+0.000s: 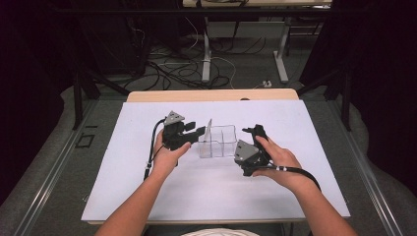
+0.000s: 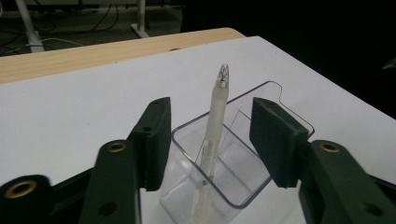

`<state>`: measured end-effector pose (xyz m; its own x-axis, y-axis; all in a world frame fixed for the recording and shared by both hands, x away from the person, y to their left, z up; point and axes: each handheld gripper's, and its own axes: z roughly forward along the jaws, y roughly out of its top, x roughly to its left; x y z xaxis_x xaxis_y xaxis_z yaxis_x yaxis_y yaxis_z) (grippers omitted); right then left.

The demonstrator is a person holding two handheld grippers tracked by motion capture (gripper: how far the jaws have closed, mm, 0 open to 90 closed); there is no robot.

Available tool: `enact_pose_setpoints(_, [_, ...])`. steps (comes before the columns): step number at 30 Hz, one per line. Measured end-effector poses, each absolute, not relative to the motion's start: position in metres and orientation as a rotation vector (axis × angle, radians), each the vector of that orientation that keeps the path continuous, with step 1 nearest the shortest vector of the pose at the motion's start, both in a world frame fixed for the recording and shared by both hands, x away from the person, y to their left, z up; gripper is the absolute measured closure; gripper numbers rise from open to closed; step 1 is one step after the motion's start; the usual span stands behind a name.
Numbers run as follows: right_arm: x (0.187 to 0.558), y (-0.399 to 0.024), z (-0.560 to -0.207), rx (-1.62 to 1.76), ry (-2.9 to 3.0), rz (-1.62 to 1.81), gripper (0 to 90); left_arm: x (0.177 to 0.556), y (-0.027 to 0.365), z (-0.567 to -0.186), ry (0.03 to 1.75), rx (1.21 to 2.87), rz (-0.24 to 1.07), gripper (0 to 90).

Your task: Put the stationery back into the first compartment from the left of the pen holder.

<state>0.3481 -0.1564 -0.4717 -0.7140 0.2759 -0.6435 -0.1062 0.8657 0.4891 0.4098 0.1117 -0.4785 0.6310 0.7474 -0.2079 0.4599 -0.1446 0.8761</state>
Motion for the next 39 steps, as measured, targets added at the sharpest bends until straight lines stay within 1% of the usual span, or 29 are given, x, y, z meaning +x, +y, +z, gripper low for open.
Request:
enact_pose_setpoints(5, [0.348, -0.158, -0.47, 0.15, 2.282, 0.662, 0.0, 0.407, 0.12, -0.472, 0.98, 1.796, 0.372, 34.3])
enact_pose_setpoints(9, [0.349, -0.16, -0.468, 0.201, 2.295, 0.705, 0.0, 0.404, 0.126, -0.468, 0.982, 1.807, 0.381, 27.9])
enact_pose_setpoints(16, [0.356, -0.169, -0.466, 0.384, 2.299, 0.777, 0.0, 0.398, 0.142, -0.463, 0.972, 1.815, 0.412, 22.4])
enact_pose_setpoints(20, [0.36, -0.178, -0.466, 0.508, 2.286, 0.816, 0.0, 0.394, 0.154, -0.462, 1.011, 1.817, 0.427, 20.1])
enact_pose_setpoints(24, [0.363, -0.186, -0.466, 0.623, 2.267, 0.853, 0.0, 0.391, 0.166, -0.462, 1.044, 1.801, 0.426, 19.7])
enact_pose_setpoints(26, [0.365, -0.19, -0.467, 0.663, 2.262, 0.867, 0.0, 0.388, 0.171, -0.463, 1.056, 1.792, 0.428, 16.4])
enact_pose_setpoints(30, [0.368, -0.197, -0.47, 0.74, 2.251, 0.899, 0.0, 0.385, 0.178, -0.464, 1.077, 1.772, 0.437, 14.3])
enact_pose_setpoints(34, [0.37, -0.203, -0.473, 0.817, 2.229, 0.919, 0.0, 0.382, 0.186, -0.466, 1.097, 1.757, 0.44, 6.1])
enact_pose_setpoints(39, [0.374, -0.211, -0.478, 0.909, 2.187, 0.958, 0.0, 0.381, 0.195, -0.47, 1.123, 1.745, 0.45, 0.3])
